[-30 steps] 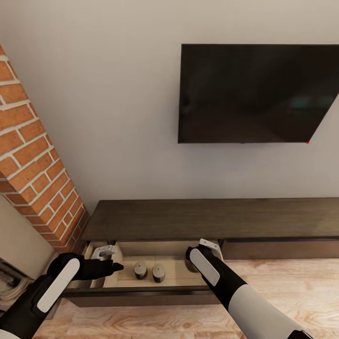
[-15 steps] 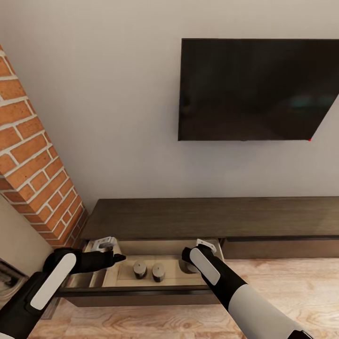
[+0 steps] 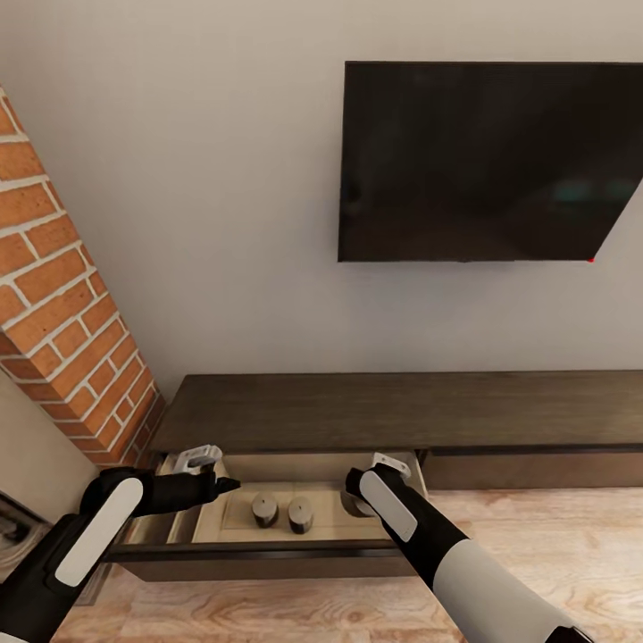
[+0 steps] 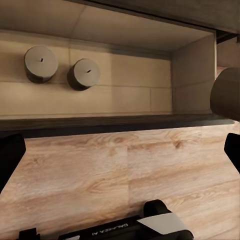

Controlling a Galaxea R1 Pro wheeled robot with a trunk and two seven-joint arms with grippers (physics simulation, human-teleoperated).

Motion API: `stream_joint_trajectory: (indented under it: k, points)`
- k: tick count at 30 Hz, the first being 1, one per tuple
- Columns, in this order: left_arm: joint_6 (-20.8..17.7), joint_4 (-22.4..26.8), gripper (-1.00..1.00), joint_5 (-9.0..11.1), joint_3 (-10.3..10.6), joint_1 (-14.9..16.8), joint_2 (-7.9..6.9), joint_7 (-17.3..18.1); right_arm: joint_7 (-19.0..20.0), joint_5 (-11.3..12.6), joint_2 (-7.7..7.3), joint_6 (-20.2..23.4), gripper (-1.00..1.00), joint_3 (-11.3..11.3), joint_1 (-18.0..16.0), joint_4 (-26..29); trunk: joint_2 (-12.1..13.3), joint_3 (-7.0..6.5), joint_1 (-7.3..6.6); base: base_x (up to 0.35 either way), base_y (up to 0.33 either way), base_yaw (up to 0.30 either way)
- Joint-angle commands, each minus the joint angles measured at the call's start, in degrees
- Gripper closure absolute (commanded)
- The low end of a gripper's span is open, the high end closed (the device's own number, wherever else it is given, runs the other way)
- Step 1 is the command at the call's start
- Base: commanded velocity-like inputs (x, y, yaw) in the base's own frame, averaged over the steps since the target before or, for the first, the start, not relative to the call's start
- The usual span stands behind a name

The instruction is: Place each of the two pumpkins and all three candles from the living room inside a cabinet in the living room (use any cabinet), then make sure every cabinet is closed, and position the cauldron so it is next to a table in the living room.

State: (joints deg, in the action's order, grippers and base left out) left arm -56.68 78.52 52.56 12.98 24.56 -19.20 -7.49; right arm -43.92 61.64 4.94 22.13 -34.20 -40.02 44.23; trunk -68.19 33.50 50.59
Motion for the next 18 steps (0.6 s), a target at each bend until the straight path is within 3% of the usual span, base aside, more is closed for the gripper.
stream_joint_trajectory:
  k: [1,18]
  points:
    - [-0.1,0.1,-1.0,0.6,0.1,0.0,-0.02,-0.6,-0.4,0.2,-0.02,0.1,1.0,-0.2,-0.1,0.1,-0.5,0.24,0.23,0.0,0.0,0.0]
    - [-0.1,0.2,-1.0,0.7,0.4,0.0,0.39,-0.6,-0.5,0.1,-0.02,-0.1,1.0,-0.4,-0.1,0.1,-7.3,3.29,3.96,0.0,0.0,0.0]
